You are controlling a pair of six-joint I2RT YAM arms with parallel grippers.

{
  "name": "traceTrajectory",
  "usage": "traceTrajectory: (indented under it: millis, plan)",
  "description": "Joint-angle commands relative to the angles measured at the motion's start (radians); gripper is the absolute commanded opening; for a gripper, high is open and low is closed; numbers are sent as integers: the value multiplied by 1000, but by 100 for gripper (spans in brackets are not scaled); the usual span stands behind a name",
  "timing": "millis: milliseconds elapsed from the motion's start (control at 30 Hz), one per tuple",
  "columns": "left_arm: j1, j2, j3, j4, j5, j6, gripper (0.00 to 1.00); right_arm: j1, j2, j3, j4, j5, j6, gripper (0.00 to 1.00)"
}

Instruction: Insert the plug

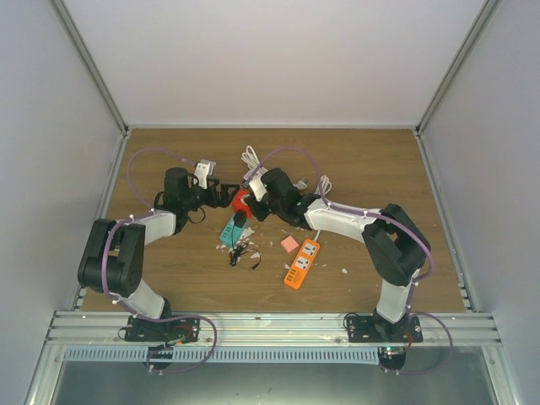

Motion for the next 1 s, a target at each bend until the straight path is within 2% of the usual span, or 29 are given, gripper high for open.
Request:
traceTrajectory:
  millis: [0, 467, 567, 733, 967]
  plan:
    - [-3, -13, 12, 31, 0, 14, 99, 27, 184, -128, -413, -2, 6, 1]
    - [-4, -29, 3, 28, -1, 14, 99, 26, 95, -61, -432, 48, 13, 2]
    - [-2, -36, 1, 25, 0, 14, 99, 26, 43, -46, -415, 58, 0, 21]
    - [-2, -56, -9, 29, 1, 12, 99, 15, -61, -14, -358, 51, -12, 40]
    - [-3, -90, -45, 58, -4, 6, 99, -10, -170, 60, -274, 25, -12, 54]
